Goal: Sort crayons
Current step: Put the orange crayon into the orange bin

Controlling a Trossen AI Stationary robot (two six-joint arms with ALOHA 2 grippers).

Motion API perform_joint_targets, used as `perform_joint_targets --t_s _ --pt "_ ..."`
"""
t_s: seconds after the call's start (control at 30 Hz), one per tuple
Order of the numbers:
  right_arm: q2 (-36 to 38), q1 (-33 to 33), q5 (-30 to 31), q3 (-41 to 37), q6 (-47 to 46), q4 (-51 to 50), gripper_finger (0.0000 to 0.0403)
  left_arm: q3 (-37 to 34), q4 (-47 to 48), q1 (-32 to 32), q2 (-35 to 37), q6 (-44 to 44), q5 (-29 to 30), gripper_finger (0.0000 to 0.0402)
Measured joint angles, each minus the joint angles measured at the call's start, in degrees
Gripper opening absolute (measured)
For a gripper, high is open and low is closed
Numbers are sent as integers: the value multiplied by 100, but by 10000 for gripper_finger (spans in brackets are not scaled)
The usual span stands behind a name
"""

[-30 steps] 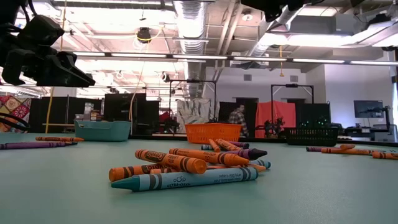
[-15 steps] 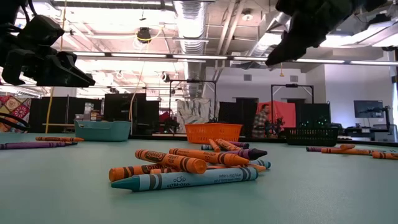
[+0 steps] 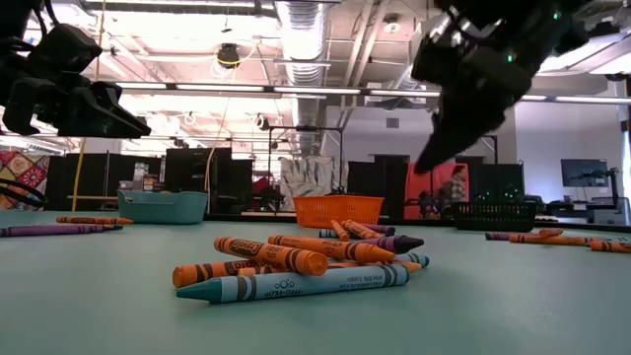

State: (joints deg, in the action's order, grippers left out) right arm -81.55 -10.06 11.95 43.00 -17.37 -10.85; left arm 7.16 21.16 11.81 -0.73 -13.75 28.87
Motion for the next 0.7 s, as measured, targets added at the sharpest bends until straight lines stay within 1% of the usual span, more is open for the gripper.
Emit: perform_joint_targets --t_s 0.17,0.3,0.43,0.53,0.7 --pt "-310 -139 0 0 -143 -189 129 2 1 0 0 1 -2 132" --pt "-301 -202 2 0 -190 -511 129 0 -3 0 0 0 -2 132" --pt "-90 -259 1 0 -271 -1076 129 0 0 0 0 1 -3 132" --pt "111 -376 -15 0 -529 -1586 129 0 -1 0 0 1 -3 132" --pt "441 -917 -155 0 -1237 -2013 129 2 1 0 0 1 -3 132"
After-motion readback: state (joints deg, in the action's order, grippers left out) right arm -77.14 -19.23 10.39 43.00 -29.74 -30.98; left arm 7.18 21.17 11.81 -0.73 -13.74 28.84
